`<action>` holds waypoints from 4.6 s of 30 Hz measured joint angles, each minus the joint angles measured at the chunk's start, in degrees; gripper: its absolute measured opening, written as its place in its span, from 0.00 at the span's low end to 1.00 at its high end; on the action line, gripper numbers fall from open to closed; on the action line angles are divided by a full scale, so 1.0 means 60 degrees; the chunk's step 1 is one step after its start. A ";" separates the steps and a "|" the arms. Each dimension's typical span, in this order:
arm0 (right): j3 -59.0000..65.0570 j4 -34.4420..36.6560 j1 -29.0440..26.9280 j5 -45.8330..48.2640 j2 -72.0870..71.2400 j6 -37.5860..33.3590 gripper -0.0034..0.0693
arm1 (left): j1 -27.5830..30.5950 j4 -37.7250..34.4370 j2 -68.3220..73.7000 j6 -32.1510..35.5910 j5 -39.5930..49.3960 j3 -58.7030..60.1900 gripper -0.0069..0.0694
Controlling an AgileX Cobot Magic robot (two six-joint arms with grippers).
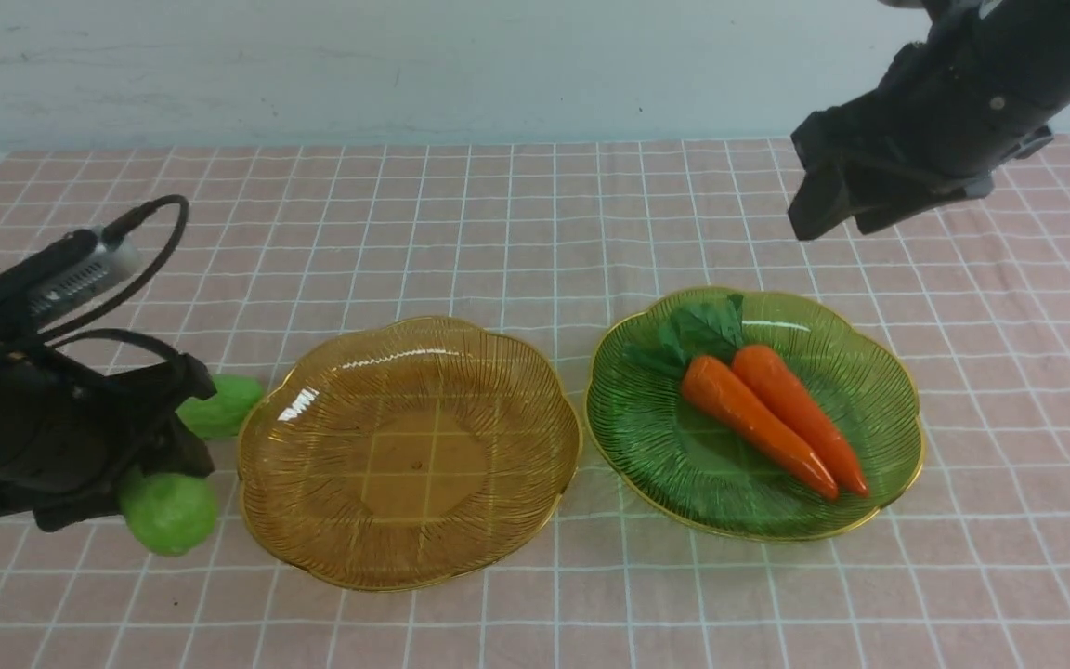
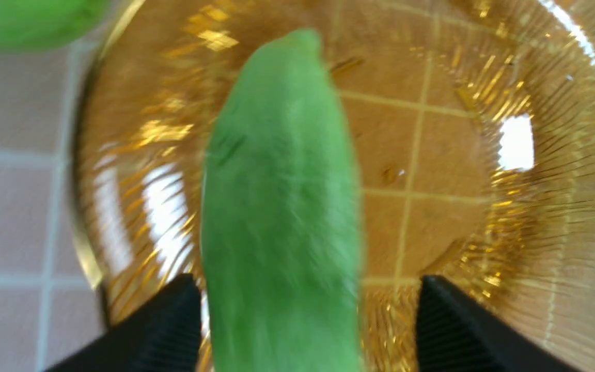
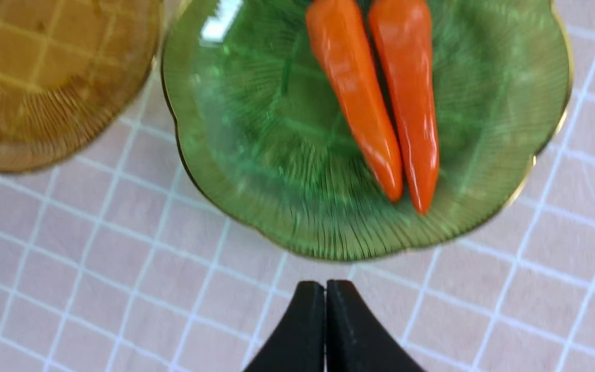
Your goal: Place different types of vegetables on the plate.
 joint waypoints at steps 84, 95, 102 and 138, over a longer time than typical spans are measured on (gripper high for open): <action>0.0573 -0.0300 0.0000 -0.0002 -0.2468 -0.0066 0.03 | -0.1903 0.0772 0.1887 0.1550 0.2482 -0.3792 0.63; 0.2882 -0.0806 0.0000 0.0103 -0.7916 0.0262 0.03 | -0.1935 0.0984 0.1876 0.1550 0.2111 -0.3792 0.68; 0.7171 0.0000 0.0000 -0.4215 -1.2905 0.0402 0.03 | -0.1935 0.2378 0.0500 0.1579 0.2724 -0.3792 0.10; 0.8367 -0.0252 0.0000 -0.5857 -1.3579 0.0433 0.03 | -0.1962 0.1323 -0.0066 0.1137 -0.0026 0.1640 0.09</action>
